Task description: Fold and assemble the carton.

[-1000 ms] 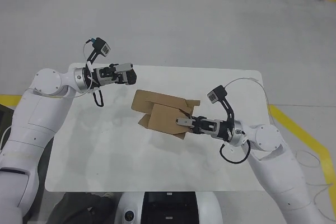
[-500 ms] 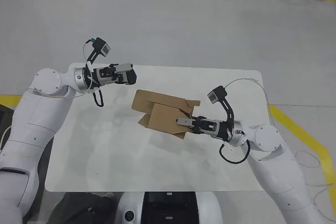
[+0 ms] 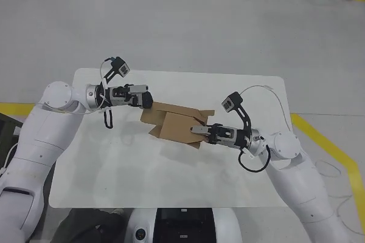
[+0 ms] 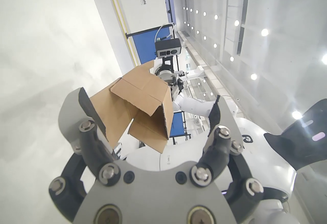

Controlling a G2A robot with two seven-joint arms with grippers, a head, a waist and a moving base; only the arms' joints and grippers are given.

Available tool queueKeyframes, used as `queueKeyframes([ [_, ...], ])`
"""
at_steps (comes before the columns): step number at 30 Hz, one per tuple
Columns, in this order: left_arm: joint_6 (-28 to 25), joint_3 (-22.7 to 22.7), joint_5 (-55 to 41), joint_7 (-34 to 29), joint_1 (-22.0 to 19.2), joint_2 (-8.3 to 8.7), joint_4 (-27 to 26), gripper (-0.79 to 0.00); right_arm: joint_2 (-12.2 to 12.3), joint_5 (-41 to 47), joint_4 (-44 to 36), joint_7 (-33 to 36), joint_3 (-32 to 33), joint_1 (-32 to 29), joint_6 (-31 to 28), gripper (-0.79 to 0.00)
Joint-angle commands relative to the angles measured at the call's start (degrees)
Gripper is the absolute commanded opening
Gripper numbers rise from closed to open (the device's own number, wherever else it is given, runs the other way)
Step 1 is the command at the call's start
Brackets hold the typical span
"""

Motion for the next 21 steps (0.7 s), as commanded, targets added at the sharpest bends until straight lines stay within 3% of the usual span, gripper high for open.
queueKeyframes([
  [1,0.5,0.6,-0.9,-1.4,0.0,-0.32,0.4,0.0,-0.1,0.2,0.7,-0.1,-0.7,0.6,0.0,-0.785],
  [21,3.5,1.8,-5.6,-11.3,-0.6,-2.12,2.1,0.0,-0.7,0.5,3.5,-0.8,-3.0,2.5,-0.8,-0.785],
])
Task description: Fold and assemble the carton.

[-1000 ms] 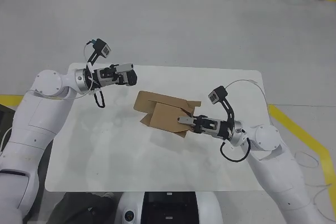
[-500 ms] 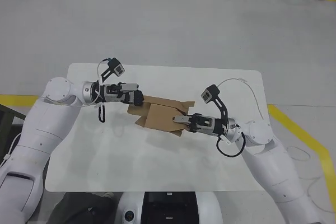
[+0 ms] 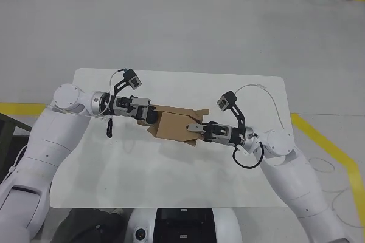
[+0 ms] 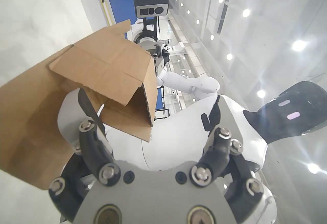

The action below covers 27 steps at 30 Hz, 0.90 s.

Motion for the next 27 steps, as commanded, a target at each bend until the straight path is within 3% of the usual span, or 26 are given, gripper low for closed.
queueKeyframes([
  [1,0.0,0.0,0.0,-0.2,-0.2,-0.16,0.2,0.0,-0.1,0.1,0.1,0.2,-0.3,0.1,0.2,-0.785],
  [14,-0.3,-1.5,-0.5,-1.5,-0.5,-0.6,1.3,0.0,-0.2,0.7,0.6,1.4,-1.0,0.7,1.6,-0.785],
  [27,0.6,-0.6,-0.9,-1.5,1.1,0.35,-2.4,0.0,-0.7,1.9,1.4,-2.3,-1.9,1.2,0.8,-0.785],
])
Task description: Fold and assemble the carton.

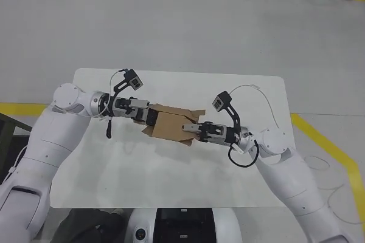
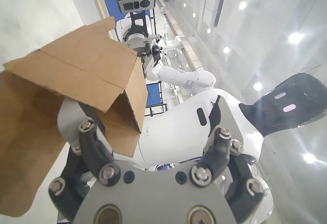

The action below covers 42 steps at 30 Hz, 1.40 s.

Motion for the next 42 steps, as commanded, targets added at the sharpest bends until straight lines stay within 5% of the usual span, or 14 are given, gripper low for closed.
queueKeyframes([
  [1,0.2,0.3,0.0,0.0,0.3,0.24,-0.6,0.0,-0.1,0.7,0.3,-0.6,0.2,-0.1,-0.1,-0.785],
  [14,0.5,3.3,-2.9,0.0,-0.5,0.97,-3.3,0.0,-0.8,3.1,2.6,-1.4,-1.0,0.8,-0.1,-0.785],
  [23,0.6,5.7,-4.8,0.0,-5.4,-0.29,0.9,0.0,-1.2,5.5,4.2,-1.3,-1.3,1.2,-0.7,-0.785],
  [24,0.9,6.2,-5.0,0.0,-6.5,-0.66,1.8,-0.028,-1.3,5.5,4.3,-1.3,-1.3,1.2,-0.8,-0.785],
  [27,1.6,7.7,-5.2,0.0,-9.8,-2.0,4.7,-0.388,-1.4,5.6,4.5,-1.3,-1.3,1.3,-0.8,-0.785],
  [30,1.5,9.4,-5.2,0.0,-12.7,-3.37,7.8,-0.446,-1.5,5.7,4.6,-1.4,-1.3,1.3,-0.8,-0.785],
  [39,0.6,14.5,-2.5,0.0,-18.6,-7.09,15.5,-0.4,-1.6,5.4,4.4,-1.6,-1.1,1.5,-0.8,-0.785],
  [40,0.2,15.1,-2.3,0.0,-18.9,-7.45,16.3,-0.332,-1.6,5.4,4.3,-1.6,-0.9,1.6,-0.8,-0.785],
  [42,-0.7,15.9,-1.8,0.0,-19.6,-8.07,17.7,0.0,-1.6,5.6,4.4,-1.5,-0.6,1.6,-0.9,-0.785],
])
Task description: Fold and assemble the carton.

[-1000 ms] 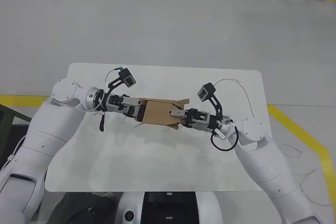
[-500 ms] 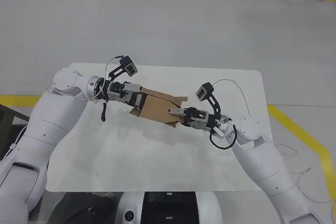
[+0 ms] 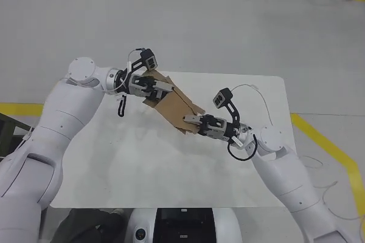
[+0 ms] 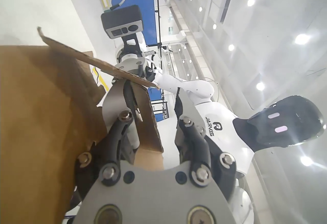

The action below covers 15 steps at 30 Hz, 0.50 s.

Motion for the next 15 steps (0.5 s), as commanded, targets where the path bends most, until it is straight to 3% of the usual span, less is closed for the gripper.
queueKeyframes([
  [1,-1.0,0.7,0.4,0.0,-0.6,-0.52,1.4,0.0,0.0,0.4,0.1,0.1,0.5,0.0,-0.3,-0.785],
  [15,-3.9,1.0,0.6,0.3,-1.9,-2.48,5.5,0.0,1.3,-0.4,-0.4,5.4,5.9,-1.2,-0.7,-0.785],
])
